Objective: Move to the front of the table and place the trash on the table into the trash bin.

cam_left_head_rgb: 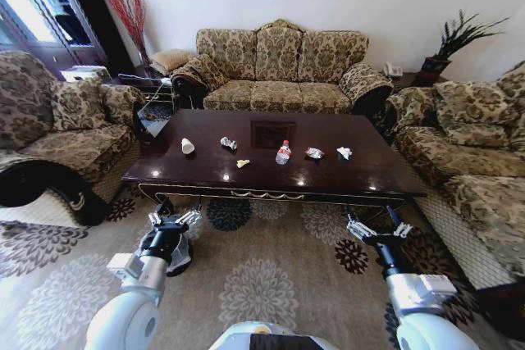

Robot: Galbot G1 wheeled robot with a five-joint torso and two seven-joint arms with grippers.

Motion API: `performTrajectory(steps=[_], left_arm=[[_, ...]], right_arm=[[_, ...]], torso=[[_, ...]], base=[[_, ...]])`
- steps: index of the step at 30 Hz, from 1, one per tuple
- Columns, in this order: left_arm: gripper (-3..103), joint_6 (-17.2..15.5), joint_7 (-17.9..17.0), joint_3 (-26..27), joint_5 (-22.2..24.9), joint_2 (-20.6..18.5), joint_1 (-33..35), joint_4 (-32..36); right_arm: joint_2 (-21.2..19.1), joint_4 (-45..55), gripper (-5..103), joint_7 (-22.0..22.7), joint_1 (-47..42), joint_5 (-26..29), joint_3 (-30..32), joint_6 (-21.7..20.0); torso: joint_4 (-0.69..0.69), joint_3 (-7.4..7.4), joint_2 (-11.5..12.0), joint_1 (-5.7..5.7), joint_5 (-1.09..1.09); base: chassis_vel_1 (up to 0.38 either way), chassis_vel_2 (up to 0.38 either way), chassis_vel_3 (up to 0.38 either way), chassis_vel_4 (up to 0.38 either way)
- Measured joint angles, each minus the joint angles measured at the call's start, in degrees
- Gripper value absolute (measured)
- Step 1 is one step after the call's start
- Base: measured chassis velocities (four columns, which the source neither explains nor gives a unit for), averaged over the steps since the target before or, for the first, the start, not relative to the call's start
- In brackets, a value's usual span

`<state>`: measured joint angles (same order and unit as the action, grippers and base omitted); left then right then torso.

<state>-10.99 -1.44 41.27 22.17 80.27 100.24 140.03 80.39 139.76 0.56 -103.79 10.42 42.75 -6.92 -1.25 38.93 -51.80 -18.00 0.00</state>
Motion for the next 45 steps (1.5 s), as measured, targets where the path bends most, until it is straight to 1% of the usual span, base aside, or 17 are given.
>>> performTrajectory(steps=[14,18,31,34,37,38,42,45], left_arm=[[100,0.6,0.6,-0.3,-0.5,0.4,0.3,0.0],[100,0.6,0.6,-0.3,-0.8,0.5,0.3,0.1],[100,0.8,0.6,-0.3,-1.0,1.0,0.7,0.1],[100,1.3,0.7,-0.3,-1.0,1.1,0.8,-0.2],[100,1.5,0.7,-0.3,-1.0,1.0,0.7,-0.8],[100,1.6,0.7,-0.3,-1.0,0.8,0.5,-1.2],[100,1.7,0.7,-0.3,-1.0,0.7,0.1,-1.9],[100,2.2,0.9,-0.4,-1.3,0.3,-0.9,-4.9]], right_arm=[[0.5,-1.0,100,-0.8,-0.8,-0.9,0.7,2.0],[0.5,-1.4,100,-1.0,-1.0,-1.0,0.9,2.7],[0.7,-1.7,100,-0.9,-1.0,-1.5,-0.1,3.3],[0.7,-2.2,100,-0.6,-0.9,-1.8,-0.6,4.1],[0.9,-2.9,100,0.5,-0.3,-2.0,-1.3,5.4],[0.9,-3.1,100,1.4,0.0,-1.6,-1.7,5.5],[1.0,-3.4,100,2.2,0.4,-0.9,-1.9,5.5],[1.3,-3.6,100,2.2,0.3,-0.7,-1.7,5.4]], torso=[[0.00,0.00,0.0,-0.01,0.00],[0.00,0.00,0.0,-0.01,0.01],[0.00,0.00,0.0,-0.01,-0.02],[0.00,0.00,0.0,0.00,0.01],[0.00,0.00,0.0,-0.01,-0.04],[-0.01,0.00,0.0,-0.01,-0.04],[-0.01,0.00,0.0,-0.01,0.00],[0.01,0.00,0.0,-0.01,0.03]], base=[[0.076,0.040,-0.077,-0.045],[0.169,0.149,-0.159,-0.153],[0.213,0.221,-0.233,-0.220],[0.176,0.206,-0.202,-0.202],[0.123,0.093,-0.144,-0.104],[0.087,0.028,-0.021,-0.039],[0.022,0.007,-0.005,-0.010],[-0.014,-0.017,0.009,-0.001]])
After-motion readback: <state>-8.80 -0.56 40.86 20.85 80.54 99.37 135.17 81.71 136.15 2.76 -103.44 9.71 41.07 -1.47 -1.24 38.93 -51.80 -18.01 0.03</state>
